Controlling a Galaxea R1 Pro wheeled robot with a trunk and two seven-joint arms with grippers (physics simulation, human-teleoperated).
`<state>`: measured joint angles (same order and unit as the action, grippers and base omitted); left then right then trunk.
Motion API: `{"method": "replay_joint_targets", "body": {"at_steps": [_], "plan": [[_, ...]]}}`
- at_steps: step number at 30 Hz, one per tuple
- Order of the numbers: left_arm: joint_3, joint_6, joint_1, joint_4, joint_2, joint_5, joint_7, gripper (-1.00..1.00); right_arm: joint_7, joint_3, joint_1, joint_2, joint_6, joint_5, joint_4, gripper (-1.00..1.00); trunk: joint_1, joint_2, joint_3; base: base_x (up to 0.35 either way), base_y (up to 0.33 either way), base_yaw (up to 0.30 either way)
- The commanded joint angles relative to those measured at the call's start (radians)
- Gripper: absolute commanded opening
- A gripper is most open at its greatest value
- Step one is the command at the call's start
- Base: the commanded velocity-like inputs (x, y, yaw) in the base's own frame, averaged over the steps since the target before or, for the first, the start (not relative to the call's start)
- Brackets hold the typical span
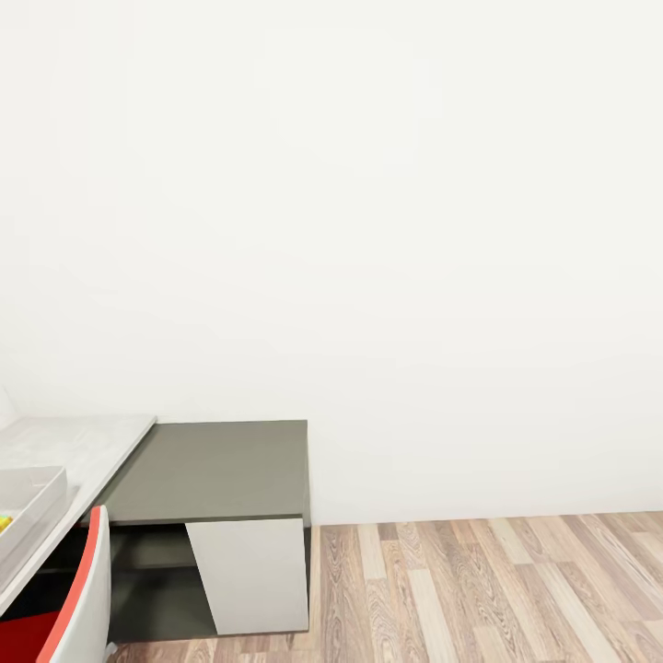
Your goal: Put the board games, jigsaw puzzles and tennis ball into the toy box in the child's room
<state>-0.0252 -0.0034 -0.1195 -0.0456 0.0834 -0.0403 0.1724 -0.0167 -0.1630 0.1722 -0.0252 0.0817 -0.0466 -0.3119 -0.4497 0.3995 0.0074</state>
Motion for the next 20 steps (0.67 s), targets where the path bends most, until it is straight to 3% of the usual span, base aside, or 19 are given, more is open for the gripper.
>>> {"method": "replay_joint_targets", "body": {"at_steps": [1, 12, 20], "plan": [[-0.004, -0.004, 0.000, -0.001, -0.003, -0.003, 0.001, 1.00, -0.002, -0.004, 0.001, 0.002, 0.007, -0.005, 0.009, 1.00, 0.000, 0.000, 0.000, 0.000, 0.000, 0.000], [-0.001, -0.022, 0.000, 0.000, -0.024, -0.007, -0.001, 1.00, -0.003, -0.004, 0.001, 0.016, 0.005, -0.009, 0.032, 1.00, 0.000, 0.000, 0.000, 0.000, 0.000, 0.000], [-0.002, -0.025, 0.000, 0.000, -0.025, -0.005, -0.001, 1.00, -0.003, -0.005, 0.001, 0.003, 0.004, -0.006, 0.032, 1.00, 0.000, 0.000, 0.000, 0.000, 0.000, 0.000]]}}
